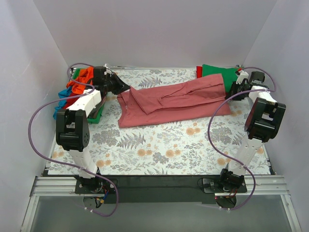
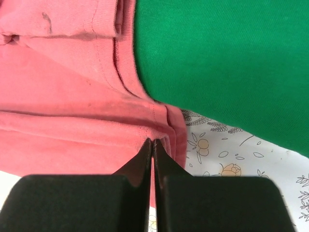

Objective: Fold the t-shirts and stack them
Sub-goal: Fold the tshirt

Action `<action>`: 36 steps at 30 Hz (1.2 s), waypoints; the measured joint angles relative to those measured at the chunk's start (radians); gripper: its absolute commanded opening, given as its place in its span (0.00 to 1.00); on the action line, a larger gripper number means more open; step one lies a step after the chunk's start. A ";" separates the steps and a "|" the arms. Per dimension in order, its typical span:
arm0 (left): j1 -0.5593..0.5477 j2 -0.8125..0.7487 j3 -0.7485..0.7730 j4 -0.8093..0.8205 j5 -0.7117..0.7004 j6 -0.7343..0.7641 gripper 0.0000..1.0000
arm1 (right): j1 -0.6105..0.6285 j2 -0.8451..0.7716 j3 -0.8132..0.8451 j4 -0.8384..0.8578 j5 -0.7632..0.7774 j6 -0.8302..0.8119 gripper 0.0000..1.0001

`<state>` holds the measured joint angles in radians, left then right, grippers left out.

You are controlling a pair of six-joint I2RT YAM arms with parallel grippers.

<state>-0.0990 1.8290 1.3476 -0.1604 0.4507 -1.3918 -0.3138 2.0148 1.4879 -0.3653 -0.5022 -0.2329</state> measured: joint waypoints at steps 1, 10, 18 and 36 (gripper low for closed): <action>0.000 0.001 0.006 -0.004 0.000 0.001 0.00 | 0.000 0.000 0.000 0.000 0.000 0.000 0.01; 0.005 0.058 0.058 -0.005 0.000 0.003 0.05 | 0.000 0.000 0.001 0.004 -0.002 0.019 0.34; 0.006 0.172 0.189 -0.064 -0.018 0.010 0.41 | 0.000 -0.024 0.003 0.009 0.000 0.017 0.47; 0.034 -0.715 -0.372 -0.056 -0.150 0.146 0.89 | 0.755 -0.379 -0.206 -0.196 -0.070 -0.603 0.53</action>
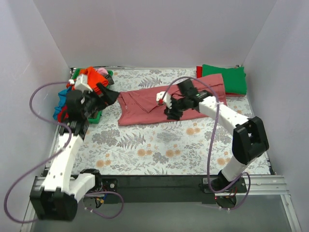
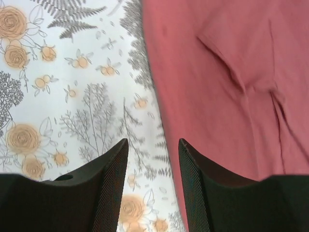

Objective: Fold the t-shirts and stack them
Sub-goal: Fold the tshirt

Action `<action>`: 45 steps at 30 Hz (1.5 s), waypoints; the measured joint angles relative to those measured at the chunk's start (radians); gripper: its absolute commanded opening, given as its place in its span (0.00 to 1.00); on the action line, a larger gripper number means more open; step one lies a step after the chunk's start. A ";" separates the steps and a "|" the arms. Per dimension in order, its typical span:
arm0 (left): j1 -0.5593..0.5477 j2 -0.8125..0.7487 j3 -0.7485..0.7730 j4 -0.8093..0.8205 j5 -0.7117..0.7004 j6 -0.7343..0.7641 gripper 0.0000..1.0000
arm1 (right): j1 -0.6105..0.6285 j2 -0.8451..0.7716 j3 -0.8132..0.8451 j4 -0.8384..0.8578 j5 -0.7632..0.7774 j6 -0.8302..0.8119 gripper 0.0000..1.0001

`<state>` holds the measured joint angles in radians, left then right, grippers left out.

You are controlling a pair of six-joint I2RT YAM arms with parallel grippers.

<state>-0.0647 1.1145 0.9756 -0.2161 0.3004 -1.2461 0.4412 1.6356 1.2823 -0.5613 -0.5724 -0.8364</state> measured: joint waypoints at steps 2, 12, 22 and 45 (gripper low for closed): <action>0.005 -0.162 -0.095 -0.018 0.008 -0.009 0.88 | 0.137 0.028 0.019 0.040 0.090 -0.005 0.52; 0.010 -0.363 -0.265 -0.221 -0.006 0.009 0.86 | 0.302 0.397 0.316 0.179 0.431 0.019 0.52; 0.010 -0.406 -0.312 -0.249 -0.014 0.015 0.86 | 0.348 0.522 0.416 0.198 0.525 0.021 0.52; 0.010 -0.412 -0.313 -0.255 -0.028 0.015 0.86 | 0.351 0.593 0.457 0.207 0.559 0.044 0.11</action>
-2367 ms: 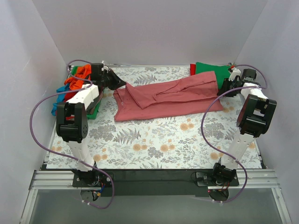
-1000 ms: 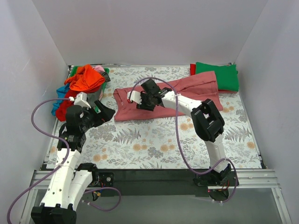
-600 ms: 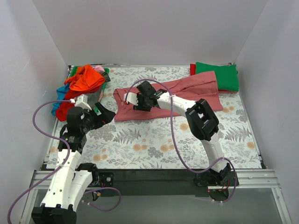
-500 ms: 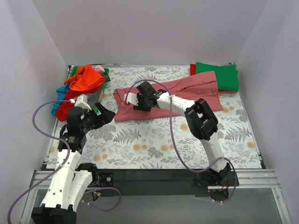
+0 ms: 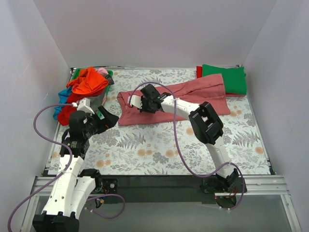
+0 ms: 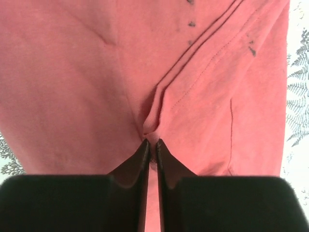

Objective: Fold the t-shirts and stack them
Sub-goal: Fold the tshirt

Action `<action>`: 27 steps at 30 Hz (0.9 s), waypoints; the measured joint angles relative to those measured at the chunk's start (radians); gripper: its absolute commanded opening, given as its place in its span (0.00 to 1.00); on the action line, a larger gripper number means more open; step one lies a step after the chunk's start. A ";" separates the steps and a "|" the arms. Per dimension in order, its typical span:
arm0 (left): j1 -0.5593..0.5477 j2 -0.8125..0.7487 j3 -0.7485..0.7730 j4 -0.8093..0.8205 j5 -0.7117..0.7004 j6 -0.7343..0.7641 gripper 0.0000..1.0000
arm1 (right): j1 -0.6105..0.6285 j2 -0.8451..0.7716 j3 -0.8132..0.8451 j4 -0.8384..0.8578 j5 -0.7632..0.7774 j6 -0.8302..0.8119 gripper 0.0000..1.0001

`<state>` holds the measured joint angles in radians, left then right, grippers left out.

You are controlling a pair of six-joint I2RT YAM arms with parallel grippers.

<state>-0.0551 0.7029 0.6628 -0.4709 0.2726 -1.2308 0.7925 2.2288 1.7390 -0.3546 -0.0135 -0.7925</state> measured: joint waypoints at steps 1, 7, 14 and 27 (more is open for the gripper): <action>0.000 0.000 0.000 0.000 0.000 0.000 0.86 | 0.000 0.000 0.000 0.004 0.006 0.002 0.09; 0.000 0.000 0.000 0.000 0.000 0.000 0.86 | -0.013 -0.001 0.002 0.030 0.043 0.038 0.01; 0.000 0.004 0.000 0.000 0.000 0.000 0.86 | -0.074 -0.001 0.050 0.074 0.102 0.130 0.01; 0.000 0.013 0.000 -0.001 0.000 -0.002 0.86 | -0.165 -0.001 0.056 0.122 0.220 0.304 0.52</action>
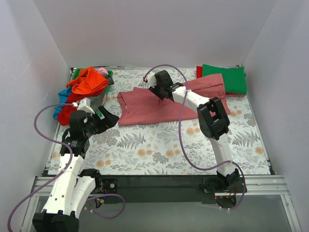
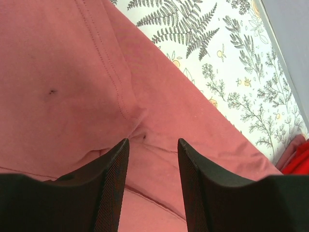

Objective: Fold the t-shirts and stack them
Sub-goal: Fold the tshirt

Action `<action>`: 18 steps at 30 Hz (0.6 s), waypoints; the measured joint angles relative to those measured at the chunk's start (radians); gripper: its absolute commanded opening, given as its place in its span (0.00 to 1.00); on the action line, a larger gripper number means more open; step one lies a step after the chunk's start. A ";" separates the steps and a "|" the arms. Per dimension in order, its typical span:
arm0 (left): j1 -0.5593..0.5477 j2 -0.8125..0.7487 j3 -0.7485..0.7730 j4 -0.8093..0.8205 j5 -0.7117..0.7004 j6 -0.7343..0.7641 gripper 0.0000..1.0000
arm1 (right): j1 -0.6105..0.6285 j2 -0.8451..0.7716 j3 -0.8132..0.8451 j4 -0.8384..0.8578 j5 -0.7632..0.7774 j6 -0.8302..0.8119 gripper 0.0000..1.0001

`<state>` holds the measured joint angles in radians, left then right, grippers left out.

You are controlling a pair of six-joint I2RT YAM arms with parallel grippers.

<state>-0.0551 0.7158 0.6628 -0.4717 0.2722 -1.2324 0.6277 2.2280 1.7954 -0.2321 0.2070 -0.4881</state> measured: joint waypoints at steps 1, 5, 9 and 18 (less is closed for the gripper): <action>0.000 0.000 0.000 0.000 0.001 -0.002 0.86 | -0.002 0.000 0.000 0.000 0.001 0.008 0.52; 0.000 0.023 -0.005 0.013 0.032 -0.034 0.86 | -0.017 -0.018 -0.016 -0.008 -0.052 0.013 0.56; 0.000 0.110 -0.051 0.056 0.100 -0.107 0.81 | -0.046 -0.153 -0.133 -0.076 -0.268 -0.064 0.70; -0.102 0.438 -0.089 0.081 0.024 -0.345 0.79 | -0.164 -0.598 -0.558 -0.234 -0.614 -0.294 0.72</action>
<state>-0.1574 1.1542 0.5735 -0.3908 0.2958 -1.5776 0.4633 1.6302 1.2373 -0.4660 -0.4072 -0.7818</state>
